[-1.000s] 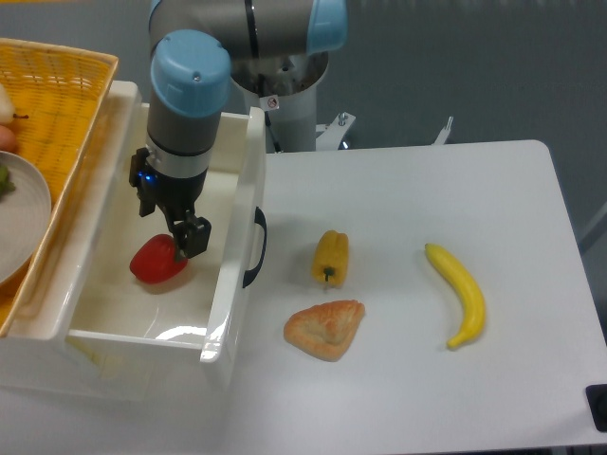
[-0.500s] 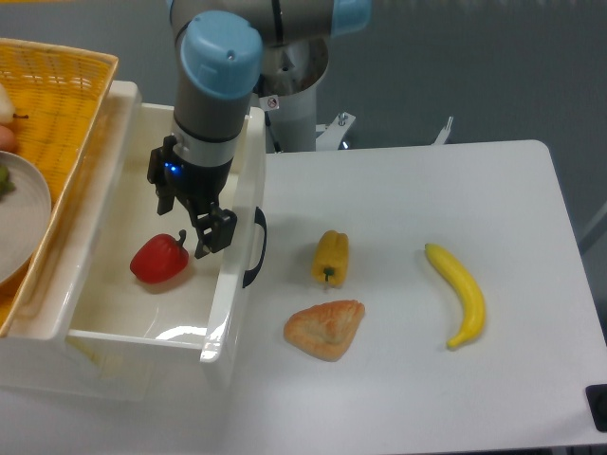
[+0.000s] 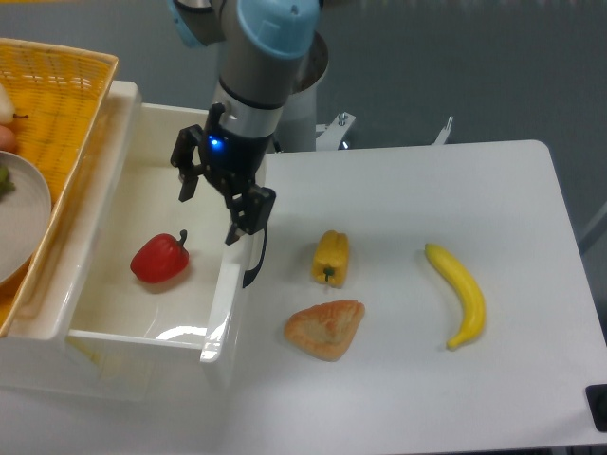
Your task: Place the red pepper in the upper white drawer
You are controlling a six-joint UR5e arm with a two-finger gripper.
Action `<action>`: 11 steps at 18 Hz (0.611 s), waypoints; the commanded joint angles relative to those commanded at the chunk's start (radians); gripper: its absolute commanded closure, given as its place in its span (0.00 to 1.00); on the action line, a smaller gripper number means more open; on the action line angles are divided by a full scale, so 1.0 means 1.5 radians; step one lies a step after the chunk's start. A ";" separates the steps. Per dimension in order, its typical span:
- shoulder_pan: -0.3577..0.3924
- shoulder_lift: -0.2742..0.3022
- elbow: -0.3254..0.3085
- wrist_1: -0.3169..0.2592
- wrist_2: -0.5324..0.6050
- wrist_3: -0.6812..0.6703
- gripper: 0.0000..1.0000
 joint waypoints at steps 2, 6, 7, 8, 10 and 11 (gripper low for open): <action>0.017 0.000 0.000 0.000 0.002 -0.004 0.00; 0.045 0.010 0.000 0.000 0.034 -0.001 0.00; 0.049 0.011 0.000 -0.002 0.057 0.000 0.00; 0.052 0.012 0.000 -0.002 0.077 0.002 0.00; 0.060 0.010 -0.002 -0.003 0.092 0.000 0.00; 0.062 0.010 -0.002 -0.002 0.099 0.000 0.00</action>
